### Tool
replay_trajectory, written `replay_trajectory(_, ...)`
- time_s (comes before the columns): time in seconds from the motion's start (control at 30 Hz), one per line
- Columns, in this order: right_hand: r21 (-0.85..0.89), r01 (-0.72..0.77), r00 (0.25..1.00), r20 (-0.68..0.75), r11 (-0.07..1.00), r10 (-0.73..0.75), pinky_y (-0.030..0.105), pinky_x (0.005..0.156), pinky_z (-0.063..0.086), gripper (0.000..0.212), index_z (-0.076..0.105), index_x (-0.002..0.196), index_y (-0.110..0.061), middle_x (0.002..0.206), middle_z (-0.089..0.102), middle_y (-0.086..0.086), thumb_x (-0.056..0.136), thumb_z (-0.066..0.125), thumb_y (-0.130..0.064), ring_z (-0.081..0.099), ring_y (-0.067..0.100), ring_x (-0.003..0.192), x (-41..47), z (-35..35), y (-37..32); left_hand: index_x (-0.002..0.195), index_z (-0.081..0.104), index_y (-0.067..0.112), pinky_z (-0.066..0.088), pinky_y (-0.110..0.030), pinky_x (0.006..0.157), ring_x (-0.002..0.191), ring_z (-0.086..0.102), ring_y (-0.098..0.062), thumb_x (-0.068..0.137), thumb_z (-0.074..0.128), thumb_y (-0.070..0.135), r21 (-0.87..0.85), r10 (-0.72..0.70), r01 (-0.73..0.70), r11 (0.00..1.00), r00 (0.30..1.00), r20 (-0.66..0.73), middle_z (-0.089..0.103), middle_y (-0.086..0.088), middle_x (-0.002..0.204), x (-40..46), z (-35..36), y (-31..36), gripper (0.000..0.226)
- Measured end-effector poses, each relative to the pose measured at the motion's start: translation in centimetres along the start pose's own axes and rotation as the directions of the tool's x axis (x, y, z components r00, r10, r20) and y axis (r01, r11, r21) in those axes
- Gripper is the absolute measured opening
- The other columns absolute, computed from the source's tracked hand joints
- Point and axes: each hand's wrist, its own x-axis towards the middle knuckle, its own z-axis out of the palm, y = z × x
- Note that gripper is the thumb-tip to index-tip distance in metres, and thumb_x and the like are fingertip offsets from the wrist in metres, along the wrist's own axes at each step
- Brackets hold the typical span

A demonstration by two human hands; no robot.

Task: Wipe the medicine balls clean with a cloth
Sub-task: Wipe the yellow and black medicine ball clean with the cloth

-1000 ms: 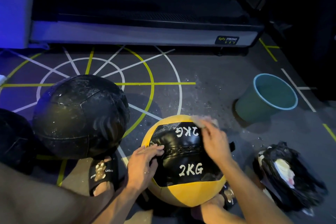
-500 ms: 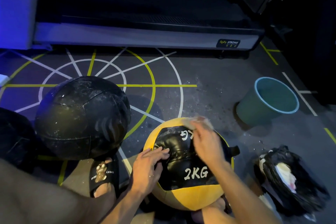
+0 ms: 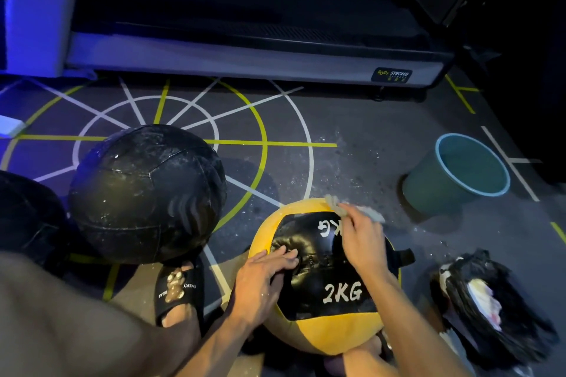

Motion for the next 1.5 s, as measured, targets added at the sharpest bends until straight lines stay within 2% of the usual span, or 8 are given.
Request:
replay_trajectory(0.27, -0.023, 0.411, 0.860, 0.343, 0.912, -0.378, 0.034, 0.112, 0.040, 0.038, 0.060, 0.139, -0.027, 0.141, 0.060, -0.003, 0.105, 0.043, -0.019, 0.050, 0.016, 0.133, -4.2, 4.4, -6.2, 0.103, 0.068, 0.033, 0.033, -0.006, 0.098, 0.112, 0.066, -0.008, 0.055, 0.054, -0.005, -0.001, 0.013, -0.013, 1.000, 0.998, 0.065, 0.073, 0.016, 0.115, 0.2, -0.5, 0.4, 0.063)
replay_trajectory(0.5, -0.140, 0.118, 0.986, 0.132, 0.983, -0.099, 0.030, 0.077, 0.046, 0.036, 0.063, 0.136, -0.020, 0.131, 0.068, 0.005, 0.107, 0.043, -0.017, 0.068, 0.027, 0.109, 0.6, 1.0, -4.2, 0.116, 0.076, 0.022, 0.021, -0.016, 0.120, 0.136, 0.044, 0.012, 0.085, 0.060, -0.004, -0.031, 0.035, -0.035, 0.999, 0.999, 0.002, 0.066, 0.020, 0.132, -0.4, 0.8, -0.6, 0.044)
replay_trajectory(0.67, -0.077, 0.505, 0.761, 0.509, 0.860, -0.402, 0.040, 0.097, 0.051, 0.039, 0.065, 0.131, -0.027, 0.132, 0.066, 0.002, 0.103, 0.039, -0.021, 0.061, 0.022, 0.118, -1.6, 3.8, -6.6, 0.105, 0.075, 0.033, 0.040, -0.021, 0.108, 0.122, 0.054, 0.011, 0.069, 0.059, -0.011, 0.012, 0.024, -0.024, 1.000, 1.000, 0.015, 0.064, 0.034, 0.116, 0.5, -0.4, -0.1, 0.059)
replay_trajectory(0.83, -0.203, 0.255, 0.940, 0.283, 0.945, -0.192, 0.039, 0.091, 0.052, 0.036, 0.064, 0.133, -0.025, 0.128, 0.068, 0.008, 0.105, 0.042, -0.019, 0.066, 0.029, 0.109, 2.4, 2.2, -4.8, 0.112, 0.078, 0.020, 0.022, -0.008, 0.116, 0.134, 0.046, 0.007, 0.087, 0.056, 0.001, -0.064, -0.026, 0.025, 0.998, 1.000, -0.011, 0.064, 0.024, 0.130, 0.3, 0.5, -0.1, 0.039)
replay_trajectory(1.0, -0.053, 0.528, 0.720, 0.556, 0.847, -0.415, 0.041, 0.097, 0.050, 0.034, 0.067, 0.127, -0.024, 0.131, 0.066, 0.004, 0.102, 0.044, -0.020, 0.062, 0.026, 0.116, -2.7, 4.2, -6.2, 0.088, 0.061, 0.027, 0.048, -0.029, 0.069, 0.082, 0.069, -0.025, 0.058, 0.048, -0.002, 0.011, -0.033, 0.033, 0.999, 0.999, -0.034, 0.072, 0.004, 0.082, 0.2, -0.3, 0.1, 0.043)
replay_trajectory(1.2, -0.130, 0.381, 0.879, 0.359, 0.915, -0.314, 0.040, 0.091, 0.055, 0.037, 0.060, 0.137, -0.029, 0.140, 0.060, 0.000, 0.106, 0.042, -0.019, 0.064, 0.019, 0.109, 1.5, 2.7, -5.4, 0.110, 0.078, 0.006, 0.029, -0.017, 0.116, 0.131, 0.051, -0.003, 0.089, 0.049, 0.001, -0.091, -0.004, 0.002, 0.996, 1.000, -0.025, 0.071, -0.006, 0.127, 0.5, 0.4, 0.1, 0.036)
replay_trajectory(1.37, -0.070, 0.538, 0.684, 0.619, 0.840, -0.386, 0.042, 0.104, 0.047, 0.038, 0.063, 0.134, -0.032, 0.132, 0.060, -0.004, 0.105, 0.042, -0.022, 0.057, 0.016, 0.117, -0.3, 3.0, -6.2, 0.115, 0.078, 0.015, 0.040, -0.018, 0.107, 0.124, 0.061, -0.010, 0.094, 0.055, 0.002, -0.058, -0.056, 0.056, 0.997, 0.998, 0.001, 0.073, -0.004, 0.125, 0.1, -0.3, -0.3, 0.034)
replay_trajectory(1.5, -0.138, 0.327, 0.905, 0.332, 0.935, -0.267, 0.045, 0.099, 0.051, 0.035, 0.063, 0.132, -0.029, 0.136, 0.064, 0.003, 0.104, 0.044, -0.020, 0.062, 0.027, 0.119, 2.6, 2.4, -4.8, 0.117, 0.075, 0.003, 0.017, -0.006, 0.115, 0.136, 0.034, 0.021, 0.101, 0.044, 0.024, -0.168, -0.032, 0.030, 0.985, 0.999, -0.006, 0.064, 0.001, 0.134, 0.4, 0.1, 0.0, 0.041)
